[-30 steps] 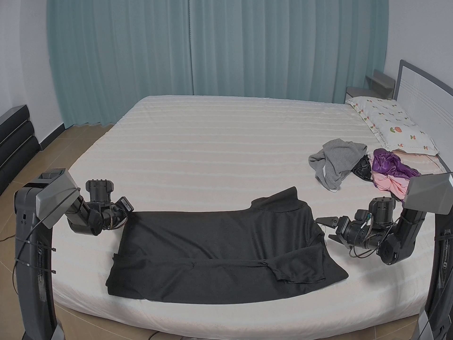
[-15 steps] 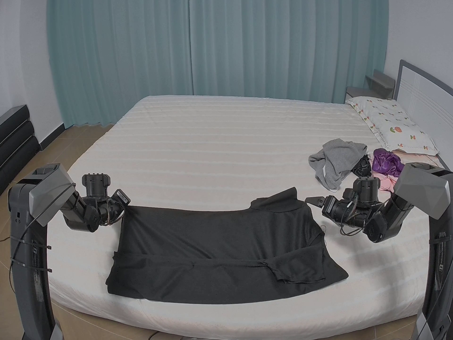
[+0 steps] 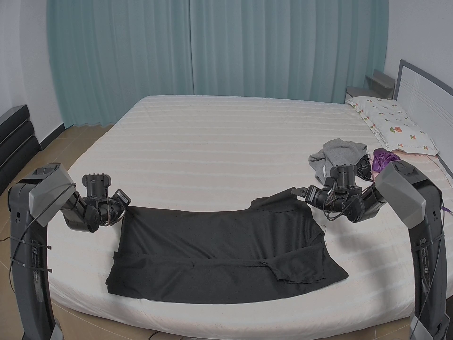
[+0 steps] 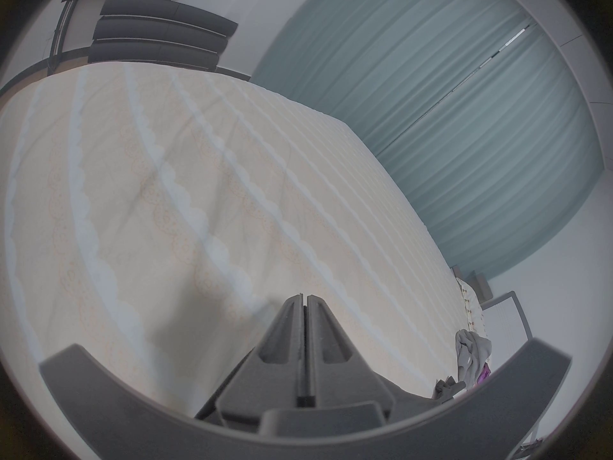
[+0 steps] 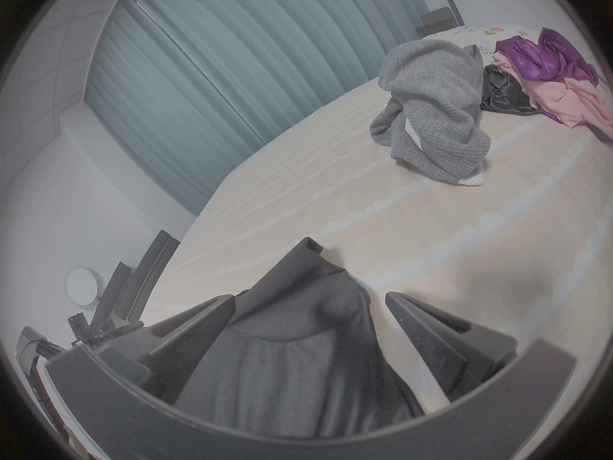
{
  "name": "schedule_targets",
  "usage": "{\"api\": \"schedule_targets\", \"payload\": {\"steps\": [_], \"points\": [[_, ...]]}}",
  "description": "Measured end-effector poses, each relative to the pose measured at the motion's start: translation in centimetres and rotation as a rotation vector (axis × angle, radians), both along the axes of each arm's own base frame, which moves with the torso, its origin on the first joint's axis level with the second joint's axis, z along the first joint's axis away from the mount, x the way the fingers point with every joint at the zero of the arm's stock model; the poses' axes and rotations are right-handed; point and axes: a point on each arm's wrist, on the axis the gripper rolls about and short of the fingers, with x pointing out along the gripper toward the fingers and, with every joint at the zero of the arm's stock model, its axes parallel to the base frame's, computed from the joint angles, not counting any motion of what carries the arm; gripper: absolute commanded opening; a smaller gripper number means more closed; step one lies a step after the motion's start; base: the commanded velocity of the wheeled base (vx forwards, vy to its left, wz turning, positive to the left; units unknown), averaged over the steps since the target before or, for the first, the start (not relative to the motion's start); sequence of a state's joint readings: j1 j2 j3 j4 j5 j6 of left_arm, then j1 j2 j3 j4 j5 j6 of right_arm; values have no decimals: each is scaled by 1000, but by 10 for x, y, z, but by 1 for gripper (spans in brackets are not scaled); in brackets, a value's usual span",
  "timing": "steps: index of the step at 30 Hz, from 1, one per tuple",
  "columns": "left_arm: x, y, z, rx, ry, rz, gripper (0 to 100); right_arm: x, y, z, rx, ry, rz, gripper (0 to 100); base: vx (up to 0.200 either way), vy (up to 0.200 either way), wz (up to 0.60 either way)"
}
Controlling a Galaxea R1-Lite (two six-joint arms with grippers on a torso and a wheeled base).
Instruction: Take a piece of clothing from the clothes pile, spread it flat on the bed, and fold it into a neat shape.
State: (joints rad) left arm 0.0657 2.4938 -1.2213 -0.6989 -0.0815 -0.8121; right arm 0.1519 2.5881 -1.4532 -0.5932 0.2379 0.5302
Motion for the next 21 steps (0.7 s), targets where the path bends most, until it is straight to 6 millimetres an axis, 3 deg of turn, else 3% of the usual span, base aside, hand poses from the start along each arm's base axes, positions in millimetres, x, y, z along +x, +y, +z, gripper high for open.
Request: {"api": "schedule_targets", "payload": {"steps": [13, 14, 21], "points": [[-1, 0, -1, -3, 3, 2, 0, 30, 7, -17, -43, 25, 11, 100, 0, 0, 0], [-1, 0, -1, -3, 3, 2, 0, 31, 7, -18, -45, 31, 11, 0, 0, 0, 0], [-1, 1, 0, -3, 2, 5, 0, 36, 9, -23, -52, 51, 17, 0, 0, 0, 0]]}}
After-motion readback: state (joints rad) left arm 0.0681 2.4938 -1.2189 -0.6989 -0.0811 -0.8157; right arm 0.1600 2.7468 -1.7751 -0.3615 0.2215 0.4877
